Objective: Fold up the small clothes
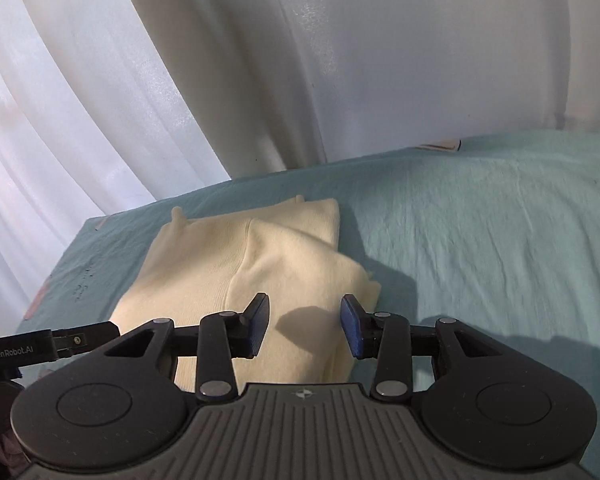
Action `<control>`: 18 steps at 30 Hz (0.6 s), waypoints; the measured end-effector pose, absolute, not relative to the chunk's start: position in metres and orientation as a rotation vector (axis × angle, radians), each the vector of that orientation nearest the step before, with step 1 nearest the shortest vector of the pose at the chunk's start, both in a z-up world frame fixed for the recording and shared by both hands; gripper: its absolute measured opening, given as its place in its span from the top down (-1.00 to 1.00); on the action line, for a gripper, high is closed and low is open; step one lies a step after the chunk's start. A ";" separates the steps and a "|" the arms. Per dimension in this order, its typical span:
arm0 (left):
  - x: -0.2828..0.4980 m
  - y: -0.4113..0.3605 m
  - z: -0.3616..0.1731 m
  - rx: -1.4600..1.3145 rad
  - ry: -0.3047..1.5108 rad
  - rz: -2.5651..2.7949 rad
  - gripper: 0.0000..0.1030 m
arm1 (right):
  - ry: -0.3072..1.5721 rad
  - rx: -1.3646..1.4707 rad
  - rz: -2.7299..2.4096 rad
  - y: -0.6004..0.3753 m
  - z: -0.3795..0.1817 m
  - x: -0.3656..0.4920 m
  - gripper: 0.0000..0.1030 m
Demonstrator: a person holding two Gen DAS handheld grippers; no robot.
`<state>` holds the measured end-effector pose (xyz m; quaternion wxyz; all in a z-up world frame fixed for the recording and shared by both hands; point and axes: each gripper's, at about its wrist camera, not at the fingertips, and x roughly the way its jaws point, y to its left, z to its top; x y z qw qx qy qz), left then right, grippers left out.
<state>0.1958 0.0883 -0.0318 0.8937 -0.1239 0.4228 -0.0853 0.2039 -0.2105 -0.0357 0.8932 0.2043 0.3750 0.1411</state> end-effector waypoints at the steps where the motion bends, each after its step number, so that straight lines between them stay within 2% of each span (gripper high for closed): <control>1: 0.189 0.088 -0.034 -0.261 0.891 -0.168 -0.88 | 0.790 0.441 0.305 -0.212 -0.036 0.194 0.24; 5: 0.177 0.087 -0.041 -0.295 0.928 -0.152 -0.88 | 0.796 0.424 0.338 -0.199 -0.039 0.159 0.25; 11: 0.169 0.083 -0.032 -0.271 0.922 -0.153 -0.88 | 0.811 0.481 0.359 -0.190 -0.038 0.154 0.28; 15: 0.165 0.082 -0.032 -0.276 0.930 -0.148 -0.88 | 0.821 0.502 0.392 -0.189 -0.040 0.162 0.04; 18: 0.163 0.078 -0.034 -0.254 0.942 -0.152 -0.88 | 0.857 0.515 0.356 -0.190 -0.051 0.169 0.04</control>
